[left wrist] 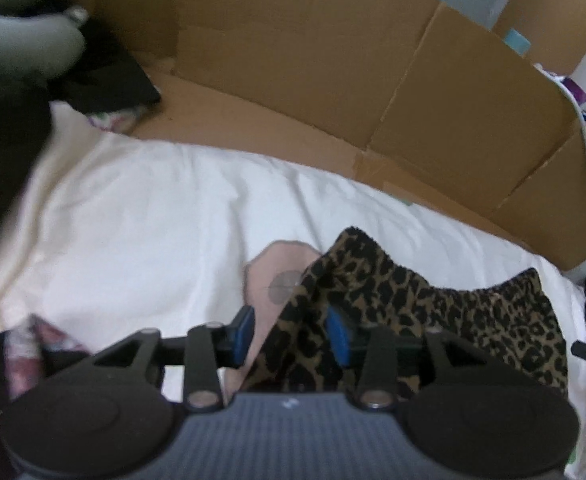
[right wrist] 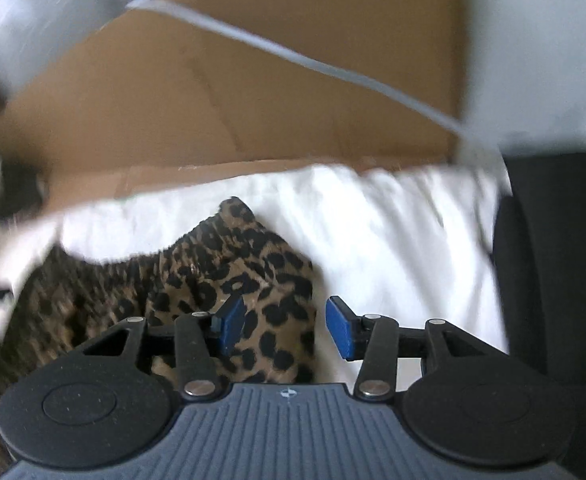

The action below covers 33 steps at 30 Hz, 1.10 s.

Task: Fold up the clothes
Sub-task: 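Pull the waistband taut between both tools and lay it flat, then open both tools and release the flattened leopard shorts on the sheet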

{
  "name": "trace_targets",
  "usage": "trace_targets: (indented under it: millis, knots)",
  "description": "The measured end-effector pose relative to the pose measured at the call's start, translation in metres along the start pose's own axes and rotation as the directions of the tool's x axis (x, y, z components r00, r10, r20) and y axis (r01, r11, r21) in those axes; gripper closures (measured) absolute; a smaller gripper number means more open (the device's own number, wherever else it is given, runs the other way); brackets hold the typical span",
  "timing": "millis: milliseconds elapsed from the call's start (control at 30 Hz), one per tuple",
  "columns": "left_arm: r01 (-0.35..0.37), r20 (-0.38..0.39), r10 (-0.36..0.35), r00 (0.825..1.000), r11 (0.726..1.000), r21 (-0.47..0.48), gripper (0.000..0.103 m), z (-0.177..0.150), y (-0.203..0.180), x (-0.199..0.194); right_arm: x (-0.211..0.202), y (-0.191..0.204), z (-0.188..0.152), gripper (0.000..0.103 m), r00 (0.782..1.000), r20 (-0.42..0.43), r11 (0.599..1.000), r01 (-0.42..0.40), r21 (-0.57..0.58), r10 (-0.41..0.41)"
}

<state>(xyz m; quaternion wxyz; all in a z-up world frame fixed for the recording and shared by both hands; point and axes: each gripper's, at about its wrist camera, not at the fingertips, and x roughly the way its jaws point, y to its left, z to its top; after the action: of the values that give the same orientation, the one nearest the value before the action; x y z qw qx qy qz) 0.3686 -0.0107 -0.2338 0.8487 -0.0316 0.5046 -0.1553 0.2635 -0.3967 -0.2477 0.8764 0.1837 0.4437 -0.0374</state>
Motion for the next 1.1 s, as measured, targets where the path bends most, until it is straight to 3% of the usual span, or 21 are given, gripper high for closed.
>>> trace_targets:
  millis: [133, 333, 367, 600, 867, 1100]
  knots:
    - [0.054, 0.001, -0.054, 0.999, 0.999, -0.002, 0.062, -0.002, -0.011, -0.030, -0.010, 0.002, -0.013, 0.050, 0.999, -0.006, 0.998, -0.046, 0.031, 0.046]
    - [0.054, -0.035, -0.052, 0.998, 0.997, 0.058, 0.062, -0.017, -0.037, -0.071, -0.042, 0.013, -0.038, 0.050, 0.997, -0.002, 0.996, -0.079, -0.042, 0.079]
    - [0.085, -0.073, -0.076, 0.994, 0.989, 0.122, 0.062, -0.021, -0.040, -0.077, -0.046, 0.013, -0.039, 0.050, 0.997, -0.004, 0.995, -0.082, -0.050, 0.082]
    - [0.015, -0.127, 0.003, 0.992, 0.989, 0.146, 0.062, -0.033, -0.069, -0.107, -0.072, 0.013, -0.052, 0.050, 0.994, 0.013, 0.993, -0.108, -0.050, 0.109]
    - [-0.006, -0.135, 0.024, 0.991, 0.991, 0.131, 0.062, -0.034, -0.087, -0.149, -0.101, 0.025, -0.060, 0.045, 0.985, 0.006, 0.977, -0.173, -0.122, 0.175]
    - [0.001, -0.135, 0.013, 0.991, 0.995, 0.102, 0.061, -0.046, -0.104, -0.182, -0.132, 0.025, -0.075, 0.036, 0.979, 0.021, 0.977, -0.201, -0.072, 0.203]
